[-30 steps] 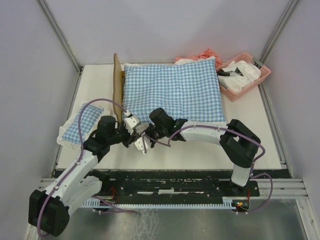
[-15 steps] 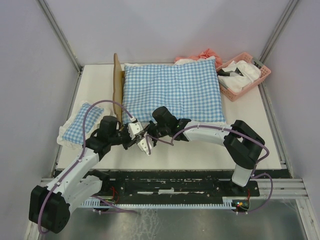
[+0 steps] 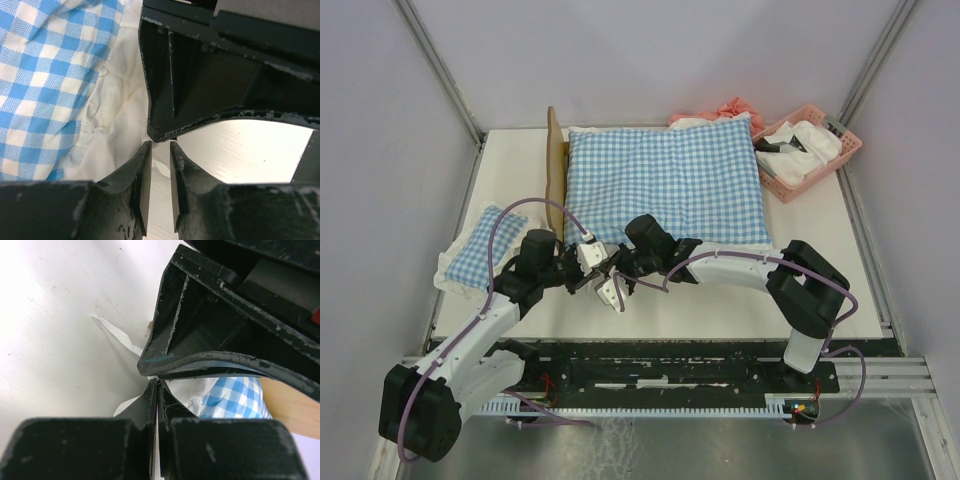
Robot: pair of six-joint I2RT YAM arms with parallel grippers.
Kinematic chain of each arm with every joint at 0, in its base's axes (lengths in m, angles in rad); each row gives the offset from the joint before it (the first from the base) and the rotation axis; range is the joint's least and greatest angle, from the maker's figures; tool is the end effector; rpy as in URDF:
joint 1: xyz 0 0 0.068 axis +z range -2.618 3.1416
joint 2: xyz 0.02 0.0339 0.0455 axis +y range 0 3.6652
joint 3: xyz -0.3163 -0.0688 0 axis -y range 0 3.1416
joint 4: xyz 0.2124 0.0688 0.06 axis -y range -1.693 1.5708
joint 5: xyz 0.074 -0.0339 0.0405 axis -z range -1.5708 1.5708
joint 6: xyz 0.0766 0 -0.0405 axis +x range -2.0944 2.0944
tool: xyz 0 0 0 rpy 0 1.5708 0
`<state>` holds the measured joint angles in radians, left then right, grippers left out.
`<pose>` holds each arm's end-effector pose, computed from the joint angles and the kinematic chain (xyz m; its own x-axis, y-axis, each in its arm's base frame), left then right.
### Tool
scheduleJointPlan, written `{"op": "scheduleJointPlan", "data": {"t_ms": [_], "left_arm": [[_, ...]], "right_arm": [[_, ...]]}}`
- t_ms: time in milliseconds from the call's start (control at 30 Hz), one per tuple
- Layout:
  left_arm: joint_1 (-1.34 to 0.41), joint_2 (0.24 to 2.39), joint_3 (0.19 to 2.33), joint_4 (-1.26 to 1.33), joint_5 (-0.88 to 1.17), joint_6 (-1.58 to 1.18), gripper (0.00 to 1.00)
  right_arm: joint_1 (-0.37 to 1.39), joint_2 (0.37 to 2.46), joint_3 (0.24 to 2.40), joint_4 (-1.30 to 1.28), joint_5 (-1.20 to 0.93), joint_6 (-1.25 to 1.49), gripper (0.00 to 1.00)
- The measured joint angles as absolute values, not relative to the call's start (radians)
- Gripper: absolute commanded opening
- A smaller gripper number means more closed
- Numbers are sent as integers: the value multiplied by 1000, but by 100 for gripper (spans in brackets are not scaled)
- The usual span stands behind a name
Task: Set up the pet bed
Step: Tie the ropes to the bed frame.
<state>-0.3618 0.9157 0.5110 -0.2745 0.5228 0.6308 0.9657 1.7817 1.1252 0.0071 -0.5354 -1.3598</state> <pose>0.1318 -0.0908 0.2477 -0.0793 0.5764 -0.8133 0.8876 0.4122 0.2056 0.1968 0.3533 0.2561 0.8456 -0.2558 -0.4685 -0.5329 -0.4538 -0.7142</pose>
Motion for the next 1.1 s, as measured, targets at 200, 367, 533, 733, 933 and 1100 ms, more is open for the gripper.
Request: {"op": "scheduleJointPlan", "data": {"t_ms": [200, 367, 533, 733, 933, 1100], "left_arm": [[-361, 937, 511, -273, 525, 649, 28], [-361, 957, 511, -273, 531, 654, 26], [-361, 957, 511, -258, 534, 654, 10], [-360, 958, 511, -250, 533, 654, 3], [-360, 971, 511, -249, 529, 653, 3], [-360, 981, 511, -249, 523, 647, 3]], "right_arm": [[966, 1782, 1125, 8, -541, -1360, 2], [966, 1782, 1125, 8, -543, -1360, 2], [966, 1782, 1125, 11, -550, -1359, 2], [963, 1782, 1125, 27, -558, -1354, 2], [962, 1782, 1124, 43, -560, -1330, 8], [960, 1781, 1085, 134, -556, -1222, 24]]}}
